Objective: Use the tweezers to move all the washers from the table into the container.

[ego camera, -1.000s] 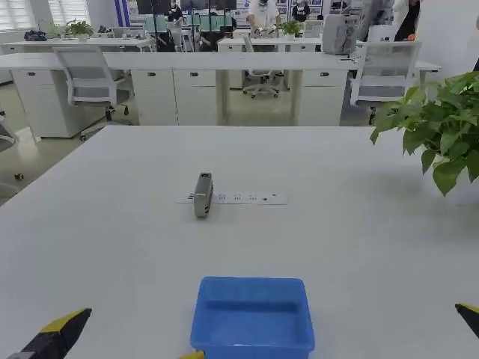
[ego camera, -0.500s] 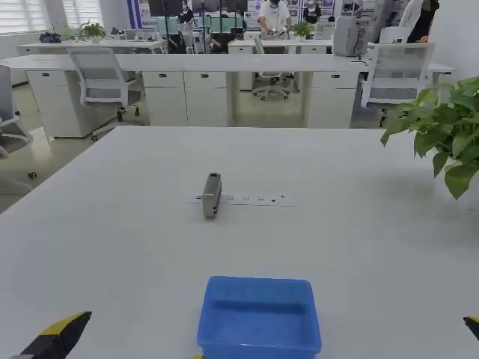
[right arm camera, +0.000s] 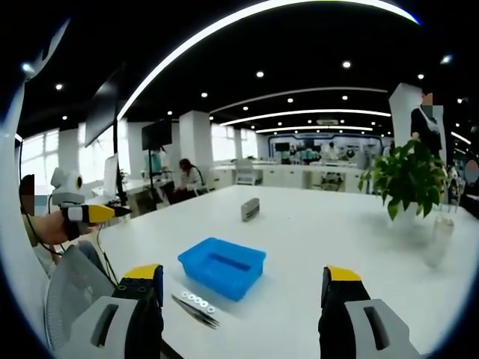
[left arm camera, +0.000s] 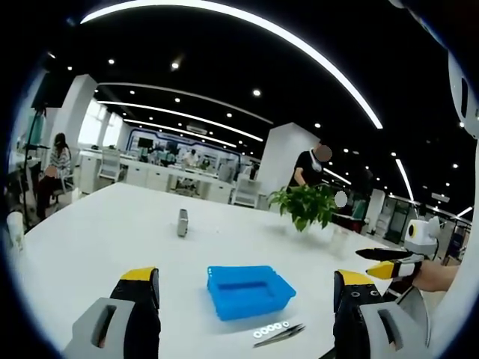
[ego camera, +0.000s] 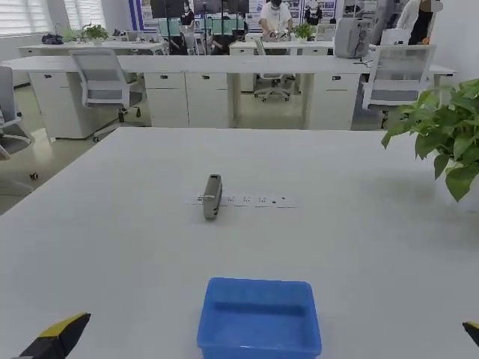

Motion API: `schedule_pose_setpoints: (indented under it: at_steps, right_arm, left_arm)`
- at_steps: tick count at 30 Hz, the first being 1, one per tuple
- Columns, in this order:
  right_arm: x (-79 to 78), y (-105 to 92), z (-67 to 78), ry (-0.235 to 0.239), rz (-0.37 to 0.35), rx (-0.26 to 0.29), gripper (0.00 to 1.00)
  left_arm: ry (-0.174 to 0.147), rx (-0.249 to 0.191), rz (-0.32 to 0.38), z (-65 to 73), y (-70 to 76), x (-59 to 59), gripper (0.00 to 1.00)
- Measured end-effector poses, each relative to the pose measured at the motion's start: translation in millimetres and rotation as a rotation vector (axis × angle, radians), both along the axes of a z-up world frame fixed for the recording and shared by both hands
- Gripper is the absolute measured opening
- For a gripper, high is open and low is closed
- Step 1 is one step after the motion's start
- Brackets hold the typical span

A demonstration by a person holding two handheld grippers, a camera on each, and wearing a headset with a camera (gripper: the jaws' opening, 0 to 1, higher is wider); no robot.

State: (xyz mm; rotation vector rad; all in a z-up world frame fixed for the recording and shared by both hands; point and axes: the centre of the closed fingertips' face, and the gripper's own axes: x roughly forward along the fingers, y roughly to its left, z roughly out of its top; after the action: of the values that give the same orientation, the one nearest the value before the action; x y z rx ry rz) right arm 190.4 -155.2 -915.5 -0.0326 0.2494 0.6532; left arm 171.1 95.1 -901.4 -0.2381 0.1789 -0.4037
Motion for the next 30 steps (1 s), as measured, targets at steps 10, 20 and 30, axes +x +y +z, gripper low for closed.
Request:
schedule_pose_setpoints:
  at_steps: [10,20,30]
  right_arm:
    - [0.4,3.0,-2.5,0.001,0.010,-0.013,0.86]
    - [2.2,1.7,-4.1,0.005,0.003,-0.009,0.87]
    - [4.0,2.5,-5.6,0.011,0.001,-0.002,0.87]
  left_arm:
    - [-0.004,-0.012,0.002,2.7,-1.8,0.3,0.99]
    - [0.005,-0.008,0.000,-0.7,-2.2,0.1,0.99]
    - [0.014,-0.010,-0.008,-2.7,-5.2,2.8,0.99]
